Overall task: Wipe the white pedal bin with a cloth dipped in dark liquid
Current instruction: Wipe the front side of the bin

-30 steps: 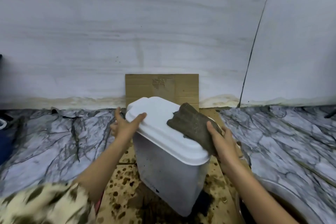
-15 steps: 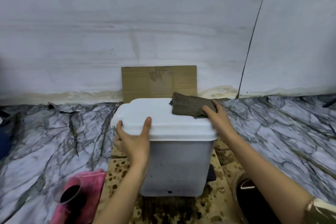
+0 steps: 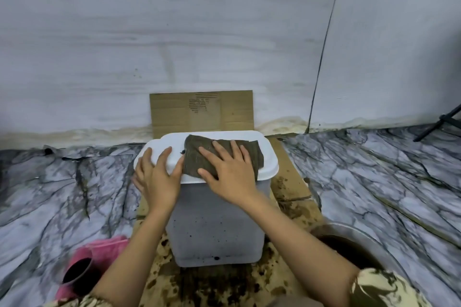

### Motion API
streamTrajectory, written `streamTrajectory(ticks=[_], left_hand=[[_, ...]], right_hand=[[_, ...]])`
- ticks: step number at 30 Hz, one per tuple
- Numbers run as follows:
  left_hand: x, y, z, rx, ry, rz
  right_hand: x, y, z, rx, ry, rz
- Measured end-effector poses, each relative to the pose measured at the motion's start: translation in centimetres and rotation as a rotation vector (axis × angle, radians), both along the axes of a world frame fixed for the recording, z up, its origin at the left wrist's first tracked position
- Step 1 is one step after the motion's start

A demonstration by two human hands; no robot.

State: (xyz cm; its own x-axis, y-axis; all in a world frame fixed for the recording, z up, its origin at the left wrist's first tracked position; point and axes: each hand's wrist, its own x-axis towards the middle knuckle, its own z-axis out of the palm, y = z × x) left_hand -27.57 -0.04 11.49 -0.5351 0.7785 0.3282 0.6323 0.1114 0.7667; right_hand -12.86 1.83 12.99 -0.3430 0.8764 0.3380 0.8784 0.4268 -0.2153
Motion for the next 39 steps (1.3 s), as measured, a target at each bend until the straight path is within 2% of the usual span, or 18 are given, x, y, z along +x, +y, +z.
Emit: streamTrajectory(ticks=[2, 4, 7, 10, 15, 17, 20, 24, 27, 29, 32, 39], left_hand=[[-0.5, 0.3, -0.1, -0.033, 0.049, -0.076], [-0.6, 0.5, -0.1, -0.039, 0.054, -0.121], [-0.7, 1.0, 0.1, -0.048, 0.049, -0.151], [-1.0, 1.9, 0.4, -0.091, 0.054, -0.182], [-1.4, 3.2, -0.2, -0.073, 0.042, -0.216], [-1.6, 3.8, -0.2, -0.072, 0.045, -0.237], [-2.0, 4.6, -0.2, -0.073, 0.050, -0.284], [-2.4, 5.4, -0.7, -0.016, 0.089, -0.327], [-2.8, 6.9, -0.5, -0.054, 0.091, -0.342], [-3.0, 8.2, -0.5, -0.068, 0.092, -0.342], [-3.2, 10.3, -0.5, -0.065, 0.137, -0.335], [-3.0, 13.4, -0.8, -0.076, 0.139, -0.296]], right_hand=[[1.5, -1.1, -1.2, 0.102, 0.094, -0.022], [3.2, -0.7, -1.4, 0.106, 0.166, -0.084], [4.8, 1.6, 0.3, -0.040, 0.326, -0.223], [5.3, 2.7, 1.3, -0.151, 0.525, -0.266], [2.7, 0.0, -1.9, 0.079, 0.503, -0.349], [2.1, -0.6, -2.7, 0.119, 0.436, -0.327], [3.4, 0.1, -2.7, 0.181, 0.230, -0.243], [4.0, 3.5, -2.1, 0.237, 0.084, -0.292], [1.8, 5.4, -3.5, 0.404, -0.031, -0.243], [0.7, 6.5, -5.5, 0.543, -0.116, -0.167], [0.1, 7.8, -9.2, 0.619, -0.217, -0.056], [3.7, 3.4, -23.8, 0.491, -0.627, 0.336]])
